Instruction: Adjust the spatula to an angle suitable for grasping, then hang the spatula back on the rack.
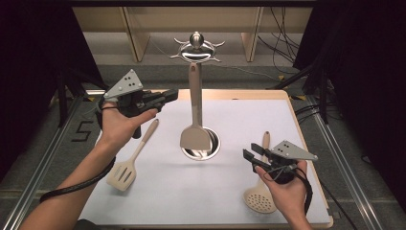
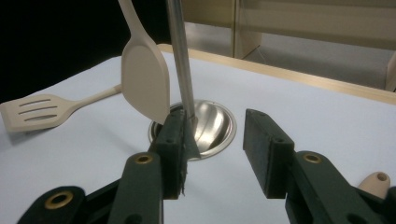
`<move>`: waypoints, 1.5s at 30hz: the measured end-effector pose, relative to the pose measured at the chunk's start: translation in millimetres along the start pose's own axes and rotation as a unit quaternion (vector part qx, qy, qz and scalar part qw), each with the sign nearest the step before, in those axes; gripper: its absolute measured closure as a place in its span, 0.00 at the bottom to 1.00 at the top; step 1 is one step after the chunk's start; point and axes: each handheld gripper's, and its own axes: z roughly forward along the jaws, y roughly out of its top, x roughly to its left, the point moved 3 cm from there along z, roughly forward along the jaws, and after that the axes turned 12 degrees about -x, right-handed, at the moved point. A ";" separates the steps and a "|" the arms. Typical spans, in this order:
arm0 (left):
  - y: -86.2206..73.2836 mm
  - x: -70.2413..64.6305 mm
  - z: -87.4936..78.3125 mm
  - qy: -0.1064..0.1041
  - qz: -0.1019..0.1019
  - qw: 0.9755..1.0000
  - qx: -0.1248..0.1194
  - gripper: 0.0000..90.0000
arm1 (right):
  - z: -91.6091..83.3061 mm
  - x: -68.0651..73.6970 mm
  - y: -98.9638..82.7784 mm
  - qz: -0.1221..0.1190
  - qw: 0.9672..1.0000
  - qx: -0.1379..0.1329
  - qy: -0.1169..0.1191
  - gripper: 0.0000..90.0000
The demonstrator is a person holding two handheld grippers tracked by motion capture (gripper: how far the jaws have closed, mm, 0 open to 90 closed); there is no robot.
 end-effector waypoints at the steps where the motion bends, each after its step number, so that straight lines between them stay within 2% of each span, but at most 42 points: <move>1: 0.6 -0.5 0.3 0.000 0.001 1.000 0.000 0.99 | -1.0 3.1 -0.3 0.020 1.000 0.003 0.003 0.68; 2: 1.7 -1.7 0.8 0.000 0.000 1.000 -0.002 0.99 | -1.9 2.5 -0.3 0.013 1.000 0.004 -0.002 0.68; 4: 6.1 -4.3 1.2 -0.001 0.002 1.000 -0.012 0.99 | -3.2 0.7 -0.3 0.007 1.000 -0.002 0.004 0.68; 5: 8.5 -5.3 1.5 -0.001 0.003 1.000 -0.018 0.99 | -4.5 1.0 -0.8 0.014 1.000 0.002 0.001 0.68; 7: 13.0 -5.9 2.0 -0.002 0.008 1.000 -0.023 0.99 | -3.9 -1.6 -1.0 0.007 1.000 -0.006 -0.002 0.68; 8: 16.3 -5.2 2.5 -0.002 0.009 1.000 -0.025 0.99 | -4.6 -2.2 -1.2 0.008 1.000 -0.004 -0.008 0.68; 9: 18.4 -4.6 2.7 -0.002 0.009 1.000 -0.028 0.99 | -4.3 -0.5 -1.6 0.022 1.000 -0.009 -0.018 0.68; 10: 21.8 -3.4 3.2 -0.001 0.010 0.999 -0.031 0.99 | -3.8 -3.1 -1.3 0.010 1.000 -0.009 -0.014 0.68; 11: 23.7 -2.5 3.5 0.000 0.012 0.999 -0.032 0.99 | -5.4 -2.4 -0.8 0.019 1.000 0.006 -0.010 0.68; 13: 28.3 0.0 4.3 0.003 0.011 0.999 -0.040 0.99 | -4.5 -3.3 0.2 0.007 1.000 0.001 -0.011 0.68; 14: 32.1 1.9 5.4 0.006 0.006 0.999 -0.049 0.99 | -4.0 -3.0 0.4 0.010 1.000 -0.006 -0.004 0.68; 17: 36.0 2.1 6.6 0.008 0.006 0.998 -0.056 0.99 | -5.0 -4.0 -0.3 0.007 1.000 -0.003 -0.005 0.68; 18: 38.5 1.6 7.4 0.008 0.007 0.998 -0.060 0.99 | -5.2 -2.0 -1.2 0.022 1.000 -0.003 -0.009 0.68; 20: 43.0 0.6 9.1 0.010 0.011 0.998 -0.065 0.99 | -5.4 -3.9 -1.8 0.009 1.000 -0.003 -0.011 0.68; 22: 46.9 1.0 10.5 0.015 0.017 0.997 -0.068 0.99 | -4.8 -1.8 -2.1 0.018 1.000 -0.009 -0.015 0.68; 23: 49.0 1.9 11.6 0.017 0.018 0.997 -0.072 0.99 | -4.3 -3.3 -1.8 0.007 1.000 -0.014 -0.014 0.68; 24: 51.1 3.1 12.5 0.020 0.021 0.997 -0.073 0.99 | -5.4 -3.2 -1.1 0.007 1.000 -0.006 -0.005 0.68; 25: 53.1 4.0 13.9 0.022 0.021 0.997 -0.077 0.99 | -5.3 -2.7 -0.6 0.010 1.000 -0.006 0.000 0.68; 26: 54.9 5.1 14.9 0.025 0.023 0.996 -0.077 0.99 | -6.7 -0.5 -0.4 0.025 1.000 -0.001 -0.005 0.68; 27: 56.4 6.0 16.0 0.027 0.024 0.996 -0.079 0.99 | -6.9 -0.9 -0.2 0.023 1.000 -0.001 -0.005 0.68; 28: 57.6 7.1 17.5 0.029 0.025 0.996 -0.079 0.99 | -6.6 -2.6 0.0 0.013 1.000 -0.003 -0.004 0.68; 29: 57.9 7.8 18.3 0.031 0.026 0.996 -0.079 0.99 | -6.6 -1.5 -0.4 0.022 1.000 -0.003 -0.003 0.68; 31: 57.7 10.2 20.1 0.037 0.033 0.996 -0.076 0.99 | -6.6 -2.7 -0.7 0.016 1.000 -0.002 -0.007 0.68; 33: 57.1 12.5 21.3 0.038 0.031 0.996 -0.077 0.99 | -6.1 -4.6 -0.3 0.005 1.000 -0.005 -0.005 0.68; 34: 56.8 12.5 21.8 0.039 0.028 0.996 -0.078 0.99 | -5.7 -4.4 -0.4 0.006 1.000 -0.007 -0.004 0.68; 38: 56.8 12.8 21.9 0.050 0.039 0.995 -0.077 0.99 | -5.7 -4.1 -0.9 0.009 1.000 -0.006 -0.003 0.68; 42: 56.6 18.8 24.0 0.062 0.034 0.994 -0.081 0.99 | -6.1 -4.0 -1.6 0.008 1.000 -0.005 -0.002 0.68; 45: 57.2 21.6 26.4 0.066 0.039 0.994 -0.077 0.99 | -6.2 -4.1 -1.3 0.008 1.000 -0.006 -0.002 0.68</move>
